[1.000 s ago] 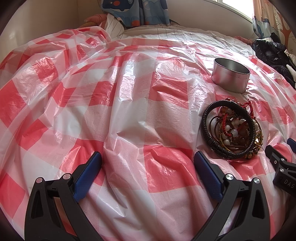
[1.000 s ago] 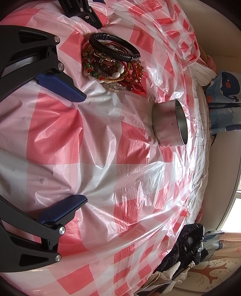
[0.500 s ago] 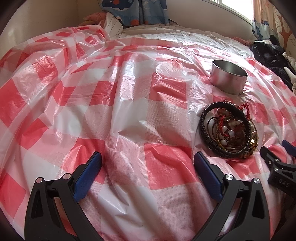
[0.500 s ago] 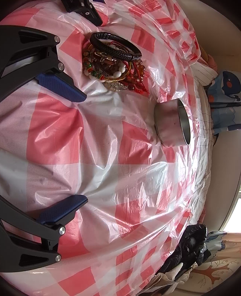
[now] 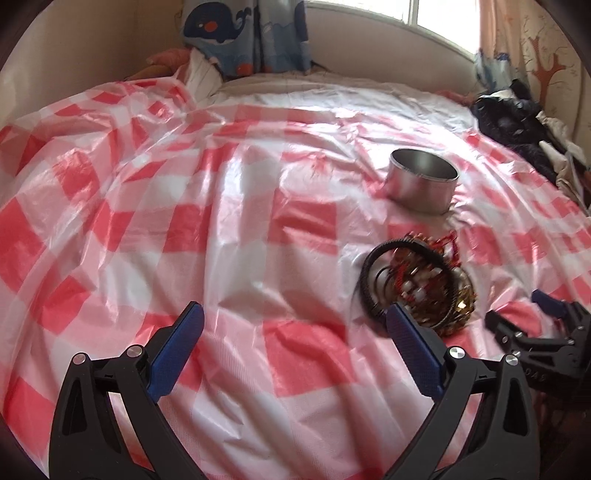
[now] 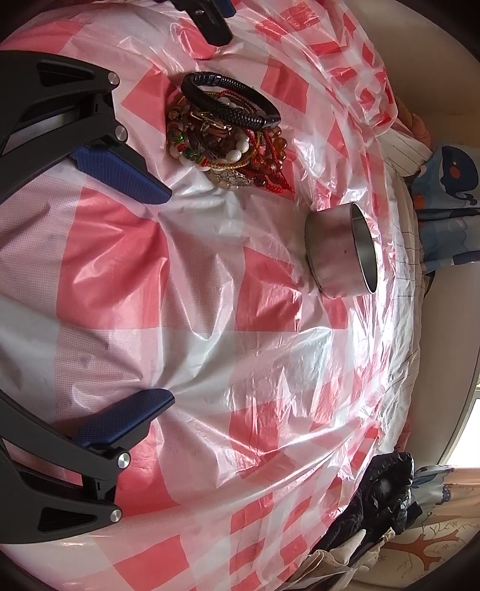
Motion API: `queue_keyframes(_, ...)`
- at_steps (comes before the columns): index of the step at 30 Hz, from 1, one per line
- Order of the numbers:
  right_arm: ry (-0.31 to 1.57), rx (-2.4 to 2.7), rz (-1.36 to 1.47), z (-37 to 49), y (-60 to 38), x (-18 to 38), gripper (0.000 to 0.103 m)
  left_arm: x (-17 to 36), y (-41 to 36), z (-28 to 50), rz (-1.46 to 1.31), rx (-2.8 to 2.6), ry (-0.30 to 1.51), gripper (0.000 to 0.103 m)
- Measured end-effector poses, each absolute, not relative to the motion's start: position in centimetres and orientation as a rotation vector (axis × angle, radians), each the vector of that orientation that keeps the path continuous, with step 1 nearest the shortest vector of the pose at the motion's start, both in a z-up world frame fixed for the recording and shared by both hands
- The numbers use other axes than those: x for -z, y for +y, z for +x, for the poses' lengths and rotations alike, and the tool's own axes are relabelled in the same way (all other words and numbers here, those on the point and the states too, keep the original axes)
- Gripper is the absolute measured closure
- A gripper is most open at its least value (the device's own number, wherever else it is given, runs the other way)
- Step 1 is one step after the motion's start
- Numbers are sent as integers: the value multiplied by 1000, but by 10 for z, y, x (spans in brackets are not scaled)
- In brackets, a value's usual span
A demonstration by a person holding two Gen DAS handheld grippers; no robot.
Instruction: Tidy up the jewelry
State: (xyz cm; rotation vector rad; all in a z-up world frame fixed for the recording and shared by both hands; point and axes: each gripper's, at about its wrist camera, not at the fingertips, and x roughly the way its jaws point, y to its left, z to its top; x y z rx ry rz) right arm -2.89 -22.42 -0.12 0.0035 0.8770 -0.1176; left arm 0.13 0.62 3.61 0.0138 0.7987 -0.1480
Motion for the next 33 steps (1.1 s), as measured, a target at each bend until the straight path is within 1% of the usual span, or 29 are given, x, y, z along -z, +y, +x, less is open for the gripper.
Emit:
queue_keyframes(4, 850, 90, 20, -32, -224, -6, 7, -44, -8, 15, 146, 232, 765, 18)
queue_keyframes(6, 835, 87, 12, -33, -220, -10, 7, -44, -18, 24, 191, 288, 773, 27)
queue_keyframes(7, 832, 82, 6, -33, -219, -11, 7, -42, -23, 28, 211, 298, 778, 28)
queue_keyframes(9, 831, 72, 1, -32, -217, -13, 7, -38, -33, 35, 243, 332, 794, 40)
queue_keyframes(10, 836, 64, 5, -31, -217, -13, 7, -36, -38, 37, 254, 340, 794, 43)
queue_keyframes(12, 841, 57, 12, -32, -216, -11, 7, -29, -42, 40, 263, 358, 808, 53)
queue_keyframes(13, 842, 55, 15, -32, -217, -11, 7, -26, -45, 42, 273, 361, 812, 56)
queue_keyframes(15, 837, 48, 22, -32, -217, -12, 7, -23, -49, 43, 291, 370, 819, 70)
queue_keyframes(17, 826, 51, 16, -33, -215, -15, 7, -21, -53, 43, 309, 391, 827, 77)
queue_keyframes(20, 799, 49, -6, -36, -211, -19, 7, -19, -57, 43, 313, 418, 844, 95)
queue_keyframes(23, 761, 30, -18, -41, -207, -25, 7, -24, -50, 45, 236, 448, 863, 97)
queue_keyframes(27, 744, -70, -14, -42, -199, -31, 7, -38, -23, 49, 96, 421, 845, 97)
queue_keyframes(33, 780, -226, 22, -29, -186, -35, 8, -45, 1, 54, 13, 372, 837, 98)
